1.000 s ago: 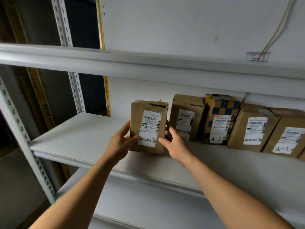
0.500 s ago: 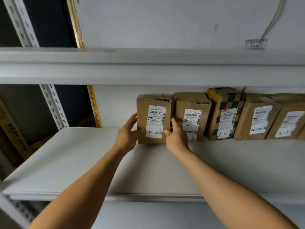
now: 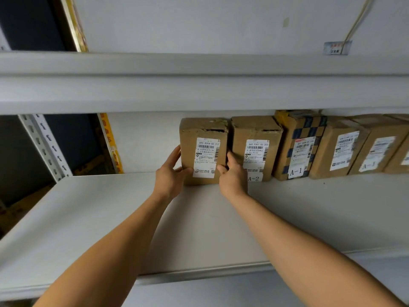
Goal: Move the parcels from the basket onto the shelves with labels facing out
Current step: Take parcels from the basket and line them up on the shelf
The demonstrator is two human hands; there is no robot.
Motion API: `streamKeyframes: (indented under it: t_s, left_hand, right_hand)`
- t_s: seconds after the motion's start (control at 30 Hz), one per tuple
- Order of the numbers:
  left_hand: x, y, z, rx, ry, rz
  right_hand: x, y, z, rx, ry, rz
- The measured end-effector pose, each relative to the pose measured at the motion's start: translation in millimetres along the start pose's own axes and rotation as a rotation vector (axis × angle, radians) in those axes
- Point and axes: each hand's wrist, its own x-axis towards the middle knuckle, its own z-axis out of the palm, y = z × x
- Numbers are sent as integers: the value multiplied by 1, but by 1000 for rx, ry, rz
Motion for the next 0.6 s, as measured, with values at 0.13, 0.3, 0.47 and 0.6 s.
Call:
streamKeyframes:
  t_s: [0.13,0.3,0.47,0.6]
  left_hand:
    - [2,1,-1,10,0,1]
    - [0,-1,-3,85,15,32]
    - [-13,3,0,155,56,-35]
    - [-40,20,12,333,80,-167]
  right_hand:
    - [2,2,8,3,1,34]
    - [-3,-2,3,-27,-79,30]
    - [-14,5,-16,131,-213,29]
    - [-37,6,-48,223,-246,18]
